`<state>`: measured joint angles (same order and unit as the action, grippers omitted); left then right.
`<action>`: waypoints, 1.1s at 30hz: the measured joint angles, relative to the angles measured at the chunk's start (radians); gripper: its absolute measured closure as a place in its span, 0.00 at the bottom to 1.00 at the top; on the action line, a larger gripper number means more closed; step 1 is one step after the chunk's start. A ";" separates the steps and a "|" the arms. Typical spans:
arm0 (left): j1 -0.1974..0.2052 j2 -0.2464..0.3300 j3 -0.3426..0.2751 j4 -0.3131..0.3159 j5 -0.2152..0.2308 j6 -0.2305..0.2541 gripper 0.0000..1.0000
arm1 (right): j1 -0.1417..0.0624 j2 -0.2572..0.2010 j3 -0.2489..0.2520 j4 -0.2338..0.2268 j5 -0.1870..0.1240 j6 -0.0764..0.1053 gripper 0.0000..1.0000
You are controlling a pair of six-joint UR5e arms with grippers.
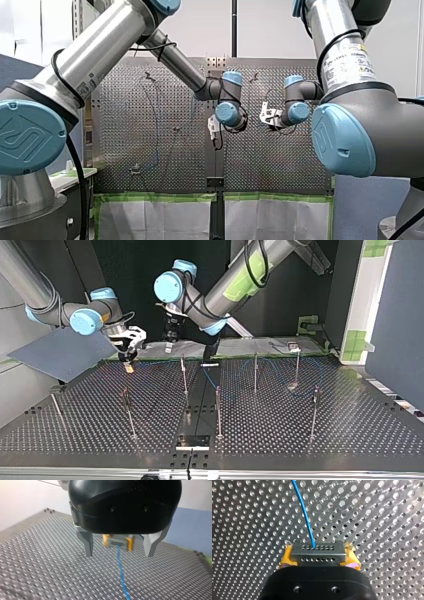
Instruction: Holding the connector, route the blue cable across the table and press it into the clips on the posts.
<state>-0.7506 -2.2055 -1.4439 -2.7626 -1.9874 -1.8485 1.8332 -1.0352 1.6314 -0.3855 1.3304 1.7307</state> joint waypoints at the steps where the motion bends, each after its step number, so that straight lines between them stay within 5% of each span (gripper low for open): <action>1: -0.002 -0.002 0.007 0.000 -0.001 -0.002 0.00 | -0.001 0.000 0.000 0.000 -0.004 0.000 1.00; 14: 0.000 -0.109 0.125 -0.078 -0.055 -0.034 0.00 | -0.017 -0.003 -0.006 0.000 -0.021 0.005 1.00; 33: -0.007 -0.210 0.246 -0.022 -0.099 -0.065 0.00 | -0.024 -0.002 -0.007 -0.001 -0.028 0.000 1.00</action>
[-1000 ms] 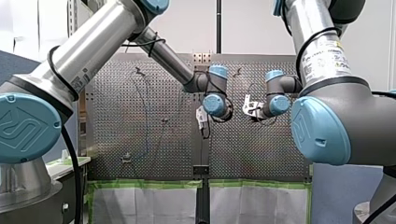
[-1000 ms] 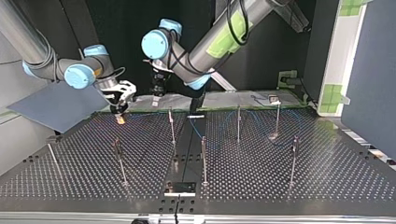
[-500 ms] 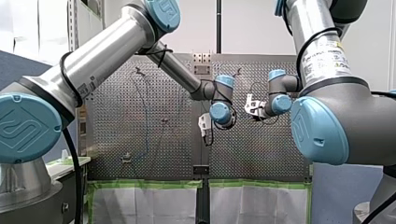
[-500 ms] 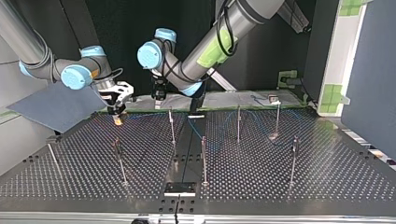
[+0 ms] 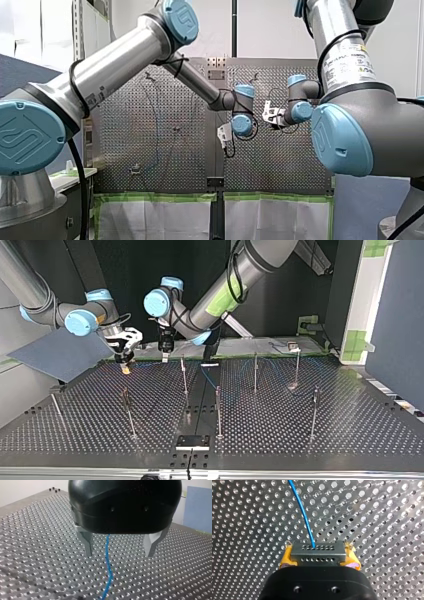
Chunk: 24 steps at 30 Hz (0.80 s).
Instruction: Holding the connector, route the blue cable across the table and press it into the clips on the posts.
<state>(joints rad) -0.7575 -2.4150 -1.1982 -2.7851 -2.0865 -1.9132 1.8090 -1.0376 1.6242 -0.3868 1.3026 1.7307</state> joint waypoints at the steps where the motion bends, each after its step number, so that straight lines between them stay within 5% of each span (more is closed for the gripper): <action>1: 0.000 -0.007 0.005 -0.002 0.001 -0.001 0.00 | 0.000 0.000 0.000 0.000 0.000 0.000 1.00; 12: 0.017 -0.036 0.076 0.008 -0.029 -0.002 0.00 | -0.001 0.000 0.000 -0.001 -0.003 0.000 1.00; 24: 0.041 -0.041 0.111 -0.026 0.007 -0.011 0.00 | -0.001 0.000 0.000 -0.015 -0.006 0.006 1.00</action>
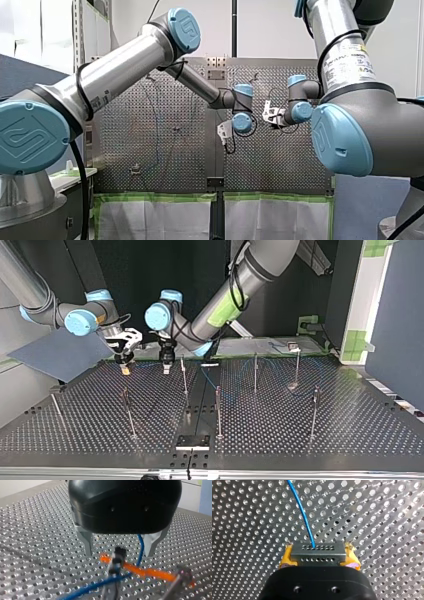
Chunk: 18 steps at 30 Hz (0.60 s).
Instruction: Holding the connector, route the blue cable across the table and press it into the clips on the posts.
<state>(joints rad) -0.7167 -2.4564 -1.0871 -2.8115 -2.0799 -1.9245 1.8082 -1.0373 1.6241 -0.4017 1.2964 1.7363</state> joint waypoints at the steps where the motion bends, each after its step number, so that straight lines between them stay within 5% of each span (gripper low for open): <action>1: 0.002 -0.004 0.003 -0.003 0.006 -0.001 0.00 | 0.000 0.000 0.000 -0.001 -0.001 0.000 1.00; 12: -0.002 -0.091 0.090 -0.090 0.011 -0.036 0.00 | 0.000 0.000 -0.002 -0.002 -0.006 0.002 1.00; 13: -0.002 -0.097 0.099 -0.098 0.008 -0.037 0.05 | 0.000 0.000 -0.002 -0.002 -0.007 0.001 1.00; 14: -0.003 -0.103 0.109 -0.109 0.005 -0.039 0.23 | 0.000 0.000 -0.002 -0.002 -0.007 0.001 1.00; 15: -0.004 -0.106 0.116 -0.115 0.004 -0.040 0.23 | 0.000 0.000 -0.002 -0.002 -0.007 0.001 1.00; 17: -0.007 -0.109 0.126 -0.123 0.001 -0.044 0.56 | 0.000 0.000 -0.002 -0.002 -0.007 0.000 1.00; 18: -0.009 -0.109 0.128 -0.125 0.000 -0.044 0.56 | 0.000 0.000 -0.002 -0.002 -0.008 0.000 1.00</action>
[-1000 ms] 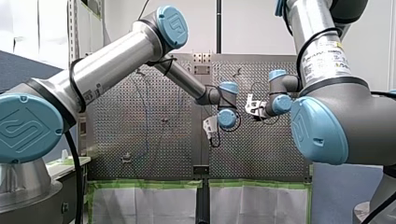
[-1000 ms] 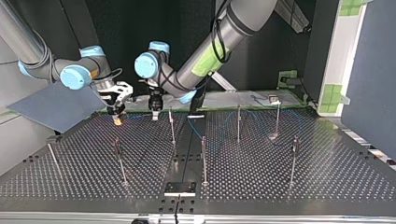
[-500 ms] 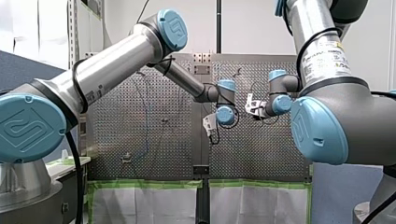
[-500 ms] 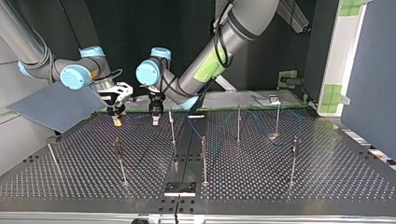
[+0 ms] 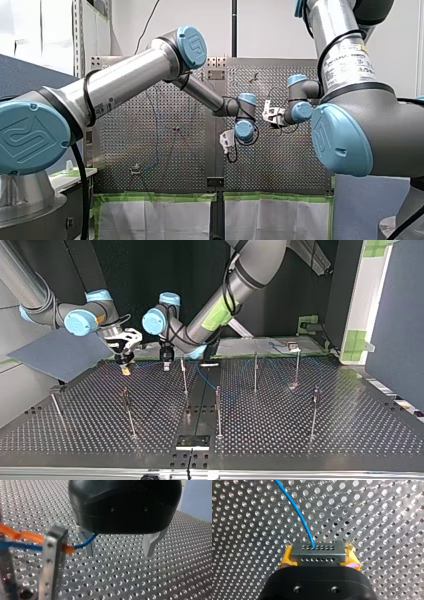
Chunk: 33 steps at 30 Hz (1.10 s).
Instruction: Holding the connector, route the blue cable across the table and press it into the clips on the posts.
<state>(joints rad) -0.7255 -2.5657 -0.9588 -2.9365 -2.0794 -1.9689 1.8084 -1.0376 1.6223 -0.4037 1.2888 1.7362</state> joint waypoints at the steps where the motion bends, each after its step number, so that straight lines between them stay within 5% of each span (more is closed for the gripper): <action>1: -0.002 0.000 0.002 -0.001 0.000 0.000 0.69 | 0.001 0.000 0.000 0.000 0.000 0.000 1.00; 2: -0.004 -0.001 0.003 -0.003 0.000 0.000 0.82 | 0.002 0.000 0.000 0.000 0.000 0.000 1.00; 3: -0.005 -0.001 0.004 -0.003 0.000 0.000 0.82 | 0.003 0.000 0.000 0.000 0.000 0.000 1.00; 4: -0.006 -0.001 0.005 -0.004 -0.001 0.001 1.00 | 0.004 0.000 0.000 0.000 0.000 0.000 1.00; 15: -0.010 0.013 0.005 -0.027 -0.022 0.003 1.00 | 0.008 -0.002 -0.015 0.012 -0.001 0.001 1.00; 23: -0.019 0.076 -0.021 -0.037 -0.082 0.005 1.00 | 0.009 -0.034 -0.045 0.069 0.000 0.000 1.00; 33: -0.022 0.159 -0.101 0.015 -0.091 0.042 1.00 | 0.007 -0.124 -0.048 0.095 -0.005 0.069 1.00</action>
<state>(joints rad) -0.7474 -2.4069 -1.0596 -2.9210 -2.1708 -1.9272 1.8157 -1.1613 1.5747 -0.3089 1.2836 1.8050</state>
